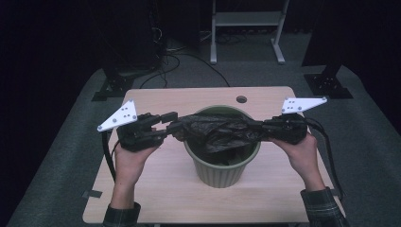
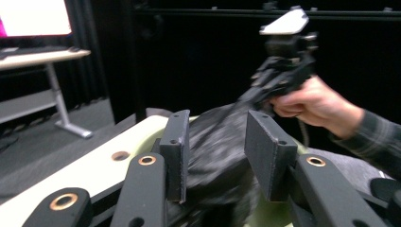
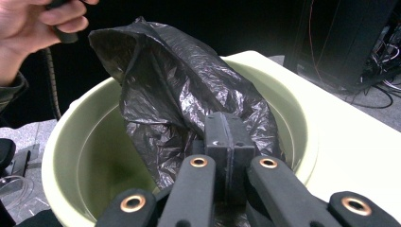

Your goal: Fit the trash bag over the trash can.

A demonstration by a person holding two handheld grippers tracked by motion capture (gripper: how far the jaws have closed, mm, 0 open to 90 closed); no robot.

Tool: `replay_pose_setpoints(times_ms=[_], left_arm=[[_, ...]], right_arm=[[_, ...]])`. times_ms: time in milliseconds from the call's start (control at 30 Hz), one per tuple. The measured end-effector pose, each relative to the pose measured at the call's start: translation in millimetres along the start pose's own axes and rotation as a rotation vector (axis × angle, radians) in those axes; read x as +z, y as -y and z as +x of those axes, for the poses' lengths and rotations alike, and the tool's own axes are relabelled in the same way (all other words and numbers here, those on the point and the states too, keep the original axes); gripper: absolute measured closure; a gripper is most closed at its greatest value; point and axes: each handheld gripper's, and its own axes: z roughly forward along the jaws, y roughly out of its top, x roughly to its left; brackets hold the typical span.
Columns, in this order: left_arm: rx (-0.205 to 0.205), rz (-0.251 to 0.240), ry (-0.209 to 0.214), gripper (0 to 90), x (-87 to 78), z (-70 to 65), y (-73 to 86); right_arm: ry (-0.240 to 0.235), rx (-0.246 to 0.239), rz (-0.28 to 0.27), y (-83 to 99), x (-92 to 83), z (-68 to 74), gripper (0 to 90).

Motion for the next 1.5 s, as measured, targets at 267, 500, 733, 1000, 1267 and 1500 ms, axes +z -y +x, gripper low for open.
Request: replay_pose_setpoints(times_ms=[267,500,733,1000,1267,1500], left_arm=[[0.026,0.036,0.099,58.7,40.1,-26.2,-8.3],[0.001,0.091,0.118,57.2,70.1,-36.4,-0.4],[0.018,0.159,0.067,49.3,87.1,-34.6,8.3],[0.038,0.19,0.005,44.3,96.1,-27.8,8.5],[0.063,0.169,-0.037,42.8,96.4,-23.6,4.7],[0.109,0.217,-0.02,47.6,110.4,-21.3,1.6]], right_arm=[[-0.006,0.012,0.004,-1.6,3.1,-1.3,90.0],[-0.01,0.013,0.005,-4.3,2.3,-1.7,90.0],[-0.021,0.007,-0.003,-7.3,2.3,0.9,90.0],[-0.053,-0.011,-0.009,-8.5,4.3,6.3,90.0],[-0.067,-0.044,-0.002,-11.9,5.8,15.6,90.0],[-0.091,-0.043,-0.009,-13.0,7.8,16.3,90.0]])
